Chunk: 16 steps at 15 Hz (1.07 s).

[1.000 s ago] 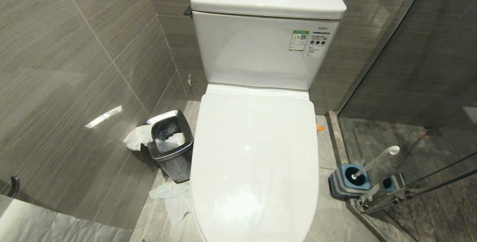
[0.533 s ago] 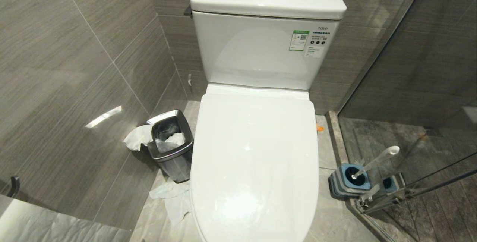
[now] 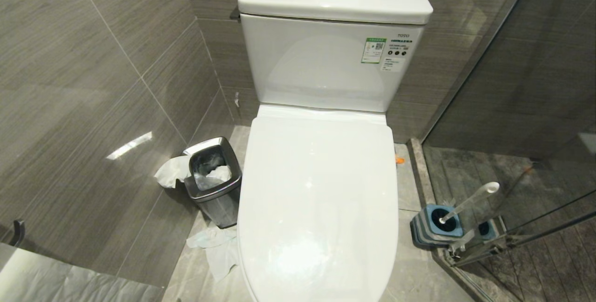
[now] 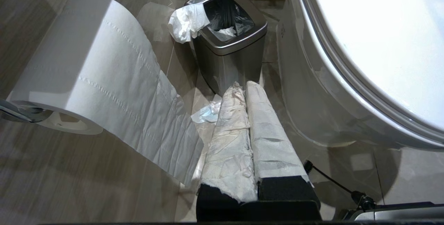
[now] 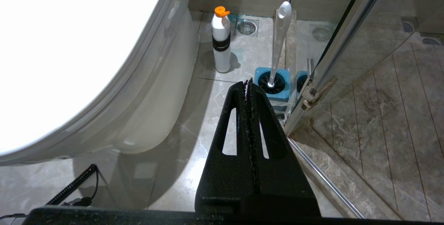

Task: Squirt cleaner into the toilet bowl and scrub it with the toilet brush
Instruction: Use the left hand to lift the toilet lid slightly

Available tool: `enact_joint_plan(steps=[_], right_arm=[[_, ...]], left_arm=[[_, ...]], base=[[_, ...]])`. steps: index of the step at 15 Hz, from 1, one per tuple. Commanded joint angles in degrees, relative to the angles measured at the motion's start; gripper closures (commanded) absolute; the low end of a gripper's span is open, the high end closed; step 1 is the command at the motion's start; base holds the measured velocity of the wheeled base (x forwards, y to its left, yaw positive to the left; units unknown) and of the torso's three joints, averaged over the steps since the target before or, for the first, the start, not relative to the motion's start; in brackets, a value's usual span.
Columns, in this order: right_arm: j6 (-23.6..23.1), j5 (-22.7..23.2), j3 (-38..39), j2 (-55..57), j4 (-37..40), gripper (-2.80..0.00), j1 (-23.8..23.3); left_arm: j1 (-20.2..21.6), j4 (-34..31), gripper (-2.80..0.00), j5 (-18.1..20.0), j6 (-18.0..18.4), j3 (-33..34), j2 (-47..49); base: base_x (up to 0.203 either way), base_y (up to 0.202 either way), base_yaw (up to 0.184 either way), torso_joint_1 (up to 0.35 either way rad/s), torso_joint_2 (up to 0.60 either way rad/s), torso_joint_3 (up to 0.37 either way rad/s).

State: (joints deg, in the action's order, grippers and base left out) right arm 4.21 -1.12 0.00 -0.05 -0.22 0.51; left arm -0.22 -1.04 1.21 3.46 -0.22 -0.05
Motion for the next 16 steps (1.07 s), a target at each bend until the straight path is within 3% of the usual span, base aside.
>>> enact_joint_plan(steps=[1,7,10,13,16], right_arm=[[0.01,-0.02,0.00,0.05,-0.04,0.00,0.02],[0.01,-0.02,0.00,0.05,-0.04,0.00,0.02],[0.01,-0.02,0.00,0.05,-0.04,0.00,0.02],[-0.16,-0.02,0.00,0.05,-0.04,0.00,0.02],[-3.83,0.70,0.00,0.05,0.35,0.00,0.02]], left_arm=[[-0.04,-0.02,0.00,0.27,0.23,-0.04,0.05],[-0.04,-1.07,0.00,0.20,0.14,-0.31,0.05],[-0.13,-0.97,0.00,-0.42,-2.23,-0.31,0.05],[-0.04,-0.81,0.00,-0.51,-2.23,-0.31,0.05],[-0.04,-0.72,0.00,-0.51,-2.14,-0.31,0.05]], base=[[0.000,0.000,0.000,0.000,0.00,0.000],[0.000,0.000,0.000,0.000,0.00,0.000],[0.000,0.000,0.000,0.000,0.00,0.000],[0.000,0.000,0.000,0.000,0.00,0.000],[0.000,0.000,0.000,0.000,0.00,0.000]])
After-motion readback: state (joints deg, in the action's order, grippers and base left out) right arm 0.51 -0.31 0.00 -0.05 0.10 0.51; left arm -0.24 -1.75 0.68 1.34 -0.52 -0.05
